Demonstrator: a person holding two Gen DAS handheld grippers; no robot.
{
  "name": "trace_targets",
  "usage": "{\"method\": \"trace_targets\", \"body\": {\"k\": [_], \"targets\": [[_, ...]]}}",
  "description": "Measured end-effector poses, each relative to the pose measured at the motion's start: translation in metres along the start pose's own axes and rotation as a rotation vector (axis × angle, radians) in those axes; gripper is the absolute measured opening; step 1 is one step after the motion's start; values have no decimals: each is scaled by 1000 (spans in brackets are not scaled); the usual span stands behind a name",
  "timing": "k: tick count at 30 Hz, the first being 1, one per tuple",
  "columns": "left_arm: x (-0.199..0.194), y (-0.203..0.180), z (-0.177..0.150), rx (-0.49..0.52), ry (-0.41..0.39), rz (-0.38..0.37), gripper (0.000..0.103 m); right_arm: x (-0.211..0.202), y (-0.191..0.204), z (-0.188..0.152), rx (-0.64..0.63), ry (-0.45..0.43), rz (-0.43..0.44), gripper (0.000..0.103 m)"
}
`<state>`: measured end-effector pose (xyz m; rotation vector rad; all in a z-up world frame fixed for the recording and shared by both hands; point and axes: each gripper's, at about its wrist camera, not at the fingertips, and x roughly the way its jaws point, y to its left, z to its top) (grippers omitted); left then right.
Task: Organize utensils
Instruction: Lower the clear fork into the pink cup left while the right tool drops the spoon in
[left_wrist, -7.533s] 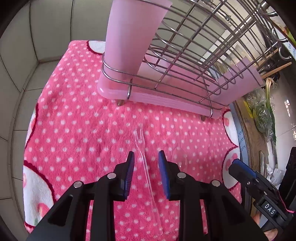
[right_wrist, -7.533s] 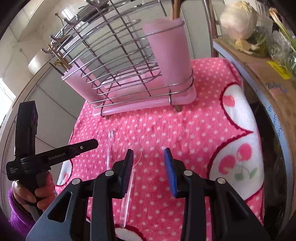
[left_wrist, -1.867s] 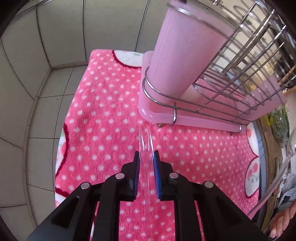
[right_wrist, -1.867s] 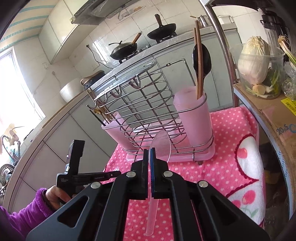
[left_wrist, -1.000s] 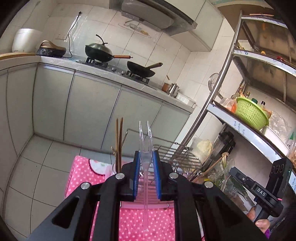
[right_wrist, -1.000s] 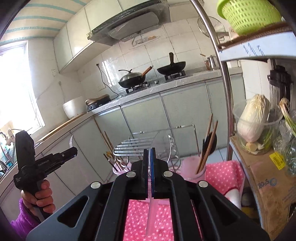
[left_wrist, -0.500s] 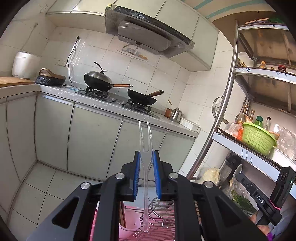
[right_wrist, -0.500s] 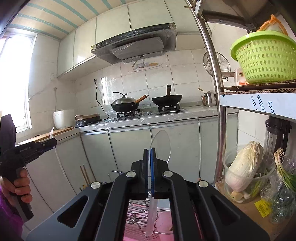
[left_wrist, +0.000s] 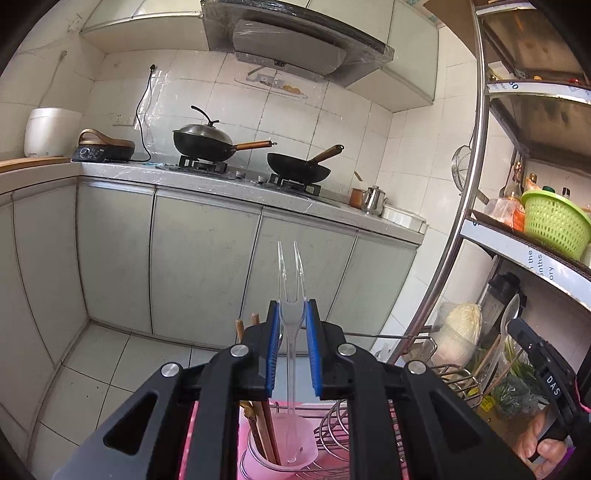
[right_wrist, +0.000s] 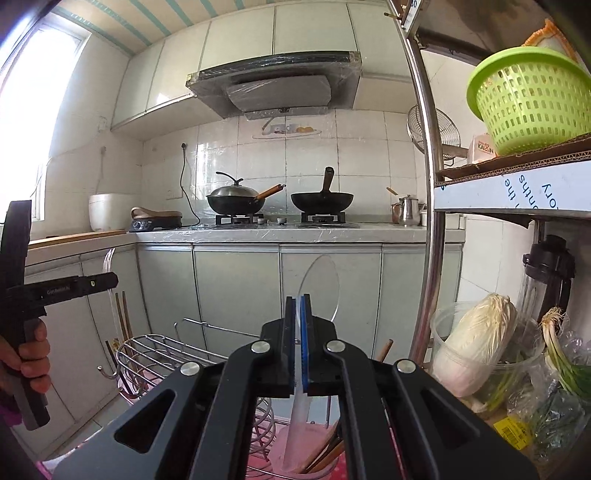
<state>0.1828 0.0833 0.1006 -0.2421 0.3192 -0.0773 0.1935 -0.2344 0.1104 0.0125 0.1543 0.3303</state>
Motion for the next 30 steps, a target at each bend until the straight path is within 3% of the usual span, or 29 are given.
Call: {"method": "trace_targets", "body": {"k": [6, 12, 24, 26, 28, 30], "targets": [[4, 1, -6, 3, 10, -5, 13, 7, 2, 8, -27, -9, 4, 2], [9, 3, -22, 11, 44, -7, 13, 13, 3, -9, -10, 32, 13, 2], [21, 4, -47, 4, 146, -8, 14, 16, 2, -48, 36, 227, 56, 3], [24, 1, -51, 24, 172, -5, 15, 17, 3, -52, 36, 262, 66, 7], [24, -1, -53, 37, 188, -3, 17, 17, 3, -53, 38, 285, 51, 21], [21, -2, -54, 44, 187, -1, 31, 15, -1, -54, 58, 298, 46, 28]]}}
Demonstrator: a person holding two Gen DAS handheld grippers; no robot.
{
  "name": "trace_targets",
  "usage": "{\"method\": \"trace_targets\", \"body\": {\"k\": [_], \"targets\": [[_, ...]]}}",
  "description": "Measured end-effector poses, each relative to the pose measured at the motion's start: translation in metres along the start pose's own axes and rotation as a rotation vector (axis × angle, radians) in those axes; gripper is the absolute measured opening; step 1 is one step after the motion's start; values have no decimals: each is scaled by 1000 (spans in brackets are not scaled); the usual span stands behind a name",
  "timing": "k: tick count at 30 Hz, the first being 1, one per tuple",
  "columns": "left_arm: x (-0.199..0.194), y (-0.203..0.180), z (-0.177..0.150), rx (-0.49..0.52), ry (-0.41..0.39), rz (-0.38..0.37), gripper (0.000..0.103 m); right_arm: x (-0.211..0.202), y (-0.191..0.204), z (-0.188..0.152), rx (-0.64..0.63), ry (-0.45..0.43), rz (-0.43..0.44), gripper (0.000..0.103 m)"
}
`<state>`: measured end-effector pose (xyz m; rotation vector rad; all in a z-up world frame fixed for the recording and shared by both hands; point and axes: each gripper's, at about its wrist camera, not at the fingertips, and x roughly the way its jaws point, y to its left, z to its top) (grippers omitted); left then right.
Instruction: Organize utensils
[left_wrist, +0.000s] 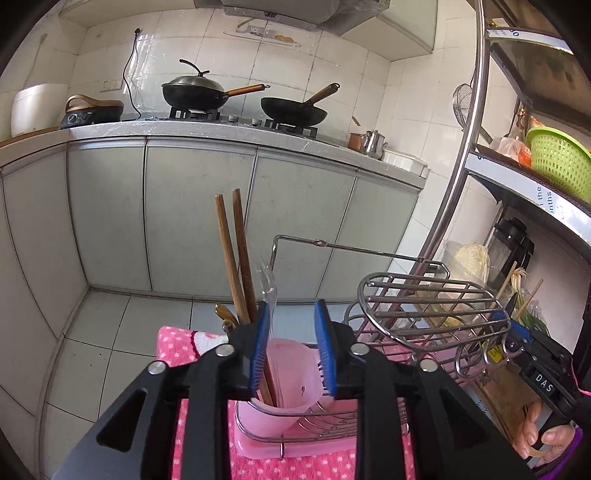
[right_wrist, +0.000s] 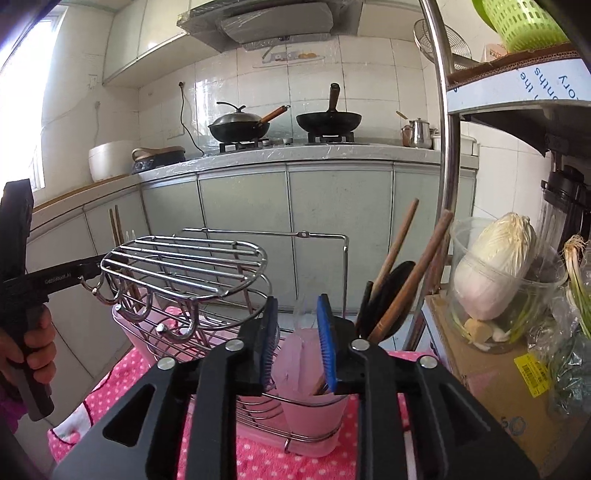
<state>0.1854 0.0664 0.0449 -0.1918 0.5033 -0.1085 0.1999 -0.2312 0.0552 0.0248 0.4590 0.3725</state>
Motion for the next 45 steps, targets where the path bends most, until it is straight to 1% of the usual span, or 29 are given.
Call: {"method": "trace_targets", "body": {"k": [3, 4, 8, 11, 13, 14, 15, 17, 18, 22, 27, 34, 37, 45], "targets": [[-9, -2, 0, 8, -15, -7, 32, -8, -6, 0, 35, -3, 16, 42], [-12, -2, 1, 7, -18, -7, 33, -12, -7, 1, 37, -10, 17, 44], [-30, -3, 3, -10, -43, -16, 34, -31, -4, 5, 49, -49, 44, 48], [-44, -5, 1, -12, -58, -20, 39, -43, 2, 6, 67, -66, 70, 53], [-55, -7, -3, -12, -70, -21, 41, -49, 5, 2, 103, -61, 106, 60], [-59, -9, -6, -10, -74, -20, 42, -51, 7, -2, 125, -49, 124, 60], [-63, -10, -10, -10, -74, -20, 45, -53, 10, -6, 140, -42, 135, 60], [-70, -12, -18, -21, -61, -21, 51, -56, 16, -16, 162, -19, 124, 60], [-72, -13, -23, -28, -50, -21, 51, -58, 19, -21, 164, -12, 112, 61], [-78, -17, -41, -46, -5, -9, 52, -67, 34, -39, 138, 13, 36, 61], [-85, -28, -58, -33, 21, 13, 52, -81, 53, -53, 91, 20, -6, 61], [-92, -43, -73, -4, 38, 37, 52, -89, 74, -65, 25, 34, -69, 65], [-94, -47, -77, 2, 43, 44, 51, -91, 74, -65, 30, 40, -80, 66], [-95, -49, -85, -4, 77, 75, 51, -96, 67, -68, 91, 61, -92, 66]]}}
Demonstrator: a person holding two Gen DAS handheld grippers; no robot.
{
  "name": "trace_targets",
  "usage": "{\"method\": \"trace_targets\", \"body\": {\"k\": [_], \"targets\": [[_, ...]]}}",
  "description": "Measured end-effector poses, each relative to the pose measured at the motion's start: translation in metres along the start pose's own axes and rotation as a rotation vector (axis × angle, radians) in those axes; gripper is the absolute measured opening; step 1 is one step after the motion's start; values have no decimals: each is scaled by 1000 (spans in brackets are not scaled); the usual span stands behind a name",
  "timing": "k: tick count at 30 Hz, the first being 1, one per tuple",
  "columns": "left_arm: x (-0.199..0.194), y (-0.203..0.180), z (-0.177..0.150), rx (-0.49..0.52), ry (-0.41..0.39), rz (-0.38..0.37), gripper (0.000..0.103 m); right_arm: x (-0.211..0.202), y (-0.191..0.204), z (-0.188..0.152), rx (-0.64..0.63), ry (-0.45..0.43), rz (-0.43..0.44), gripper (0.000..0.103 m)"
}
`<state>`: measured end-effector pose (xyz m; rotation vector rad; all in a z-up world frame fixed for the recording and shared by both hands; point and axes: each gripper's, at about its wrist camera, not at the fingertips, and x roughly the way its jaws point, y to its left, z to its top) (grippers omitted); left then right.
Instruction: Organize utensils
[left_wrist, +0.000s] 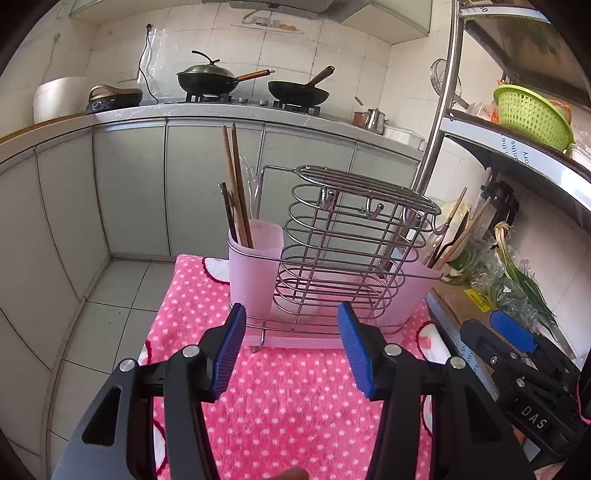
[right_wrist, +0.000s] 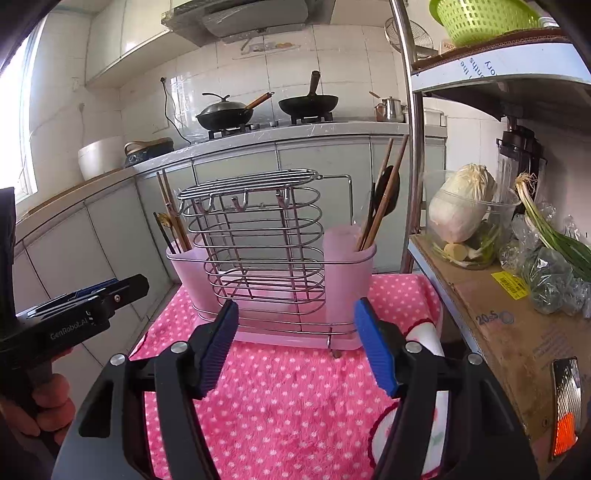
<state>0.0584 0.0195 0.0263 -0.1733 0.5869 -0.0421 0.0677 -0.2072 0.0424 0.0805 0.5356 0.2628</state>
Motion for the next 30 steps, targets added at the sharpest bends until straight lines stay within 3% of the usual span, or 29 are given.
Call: {"method": "trace_targets", "body": {"k": [30], "targets": [[-15, -5, -1, 4, -9, -15, 50, -12, 11, -3, -24, -6, -7, 66]]}}
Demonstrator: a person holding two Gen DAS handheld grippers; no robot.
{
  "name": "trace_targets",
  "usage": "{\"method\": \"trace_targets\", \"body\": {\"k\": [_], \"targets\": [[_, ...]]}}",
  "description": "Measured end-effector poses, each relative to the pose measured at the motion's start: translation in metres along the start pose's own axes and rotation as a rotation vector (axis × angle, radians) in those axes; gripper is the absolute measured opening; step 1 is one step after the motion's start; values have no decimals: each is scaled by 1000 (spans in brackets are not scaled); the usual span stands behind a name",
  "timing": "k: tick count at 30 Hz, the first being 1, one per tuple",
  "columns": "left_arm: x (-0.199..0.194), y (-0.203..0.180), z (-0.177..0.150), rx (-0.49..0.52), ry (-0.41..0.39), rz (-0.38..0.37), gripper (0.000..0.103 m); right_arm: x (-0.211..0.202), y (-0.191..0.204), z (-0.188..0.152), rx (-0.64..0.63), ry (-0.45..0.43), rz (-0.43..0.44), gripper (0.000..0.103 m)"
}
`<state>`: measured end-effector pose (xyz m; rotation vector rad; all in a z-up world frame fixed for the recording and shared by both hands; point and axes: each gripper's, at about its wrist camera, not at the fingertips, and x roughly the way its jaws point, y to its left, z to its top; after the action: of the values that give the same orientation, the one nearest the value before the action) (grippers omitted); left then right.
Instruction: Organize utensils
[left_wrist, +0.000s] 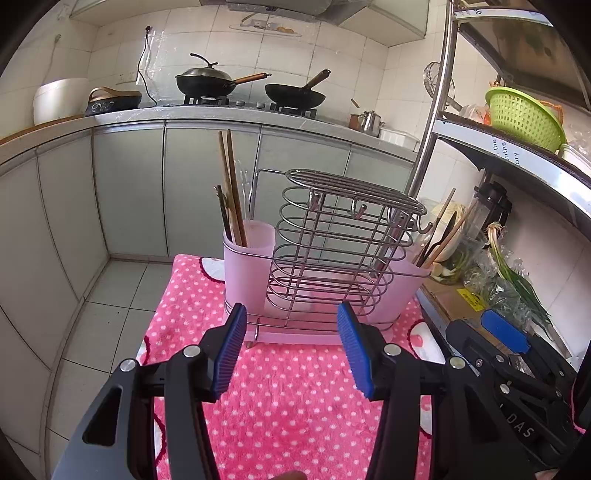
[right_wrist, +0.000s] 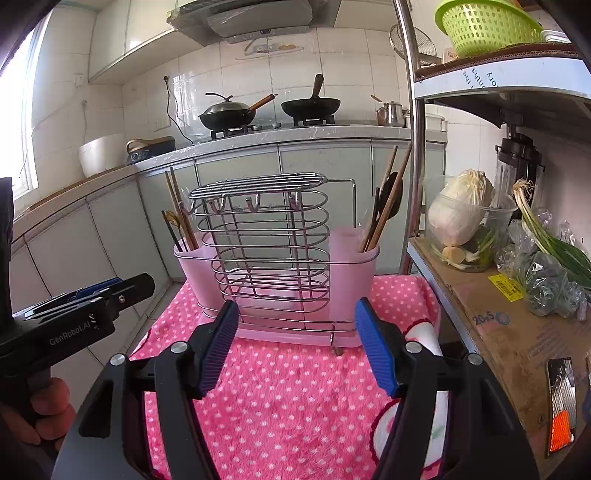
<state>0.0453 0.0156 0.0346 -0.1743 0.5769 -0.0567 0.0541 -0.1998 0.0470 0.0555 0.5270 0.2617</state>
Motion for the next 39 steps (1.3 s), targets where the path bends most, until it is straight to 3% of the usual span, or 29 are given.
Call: {"method": "trace_targets", "body": {"k": [39], "targets": [[1, -4, 2, 14, 6, -7, 50, -1, 2, 4, -7, -8, 3, 66]]}}
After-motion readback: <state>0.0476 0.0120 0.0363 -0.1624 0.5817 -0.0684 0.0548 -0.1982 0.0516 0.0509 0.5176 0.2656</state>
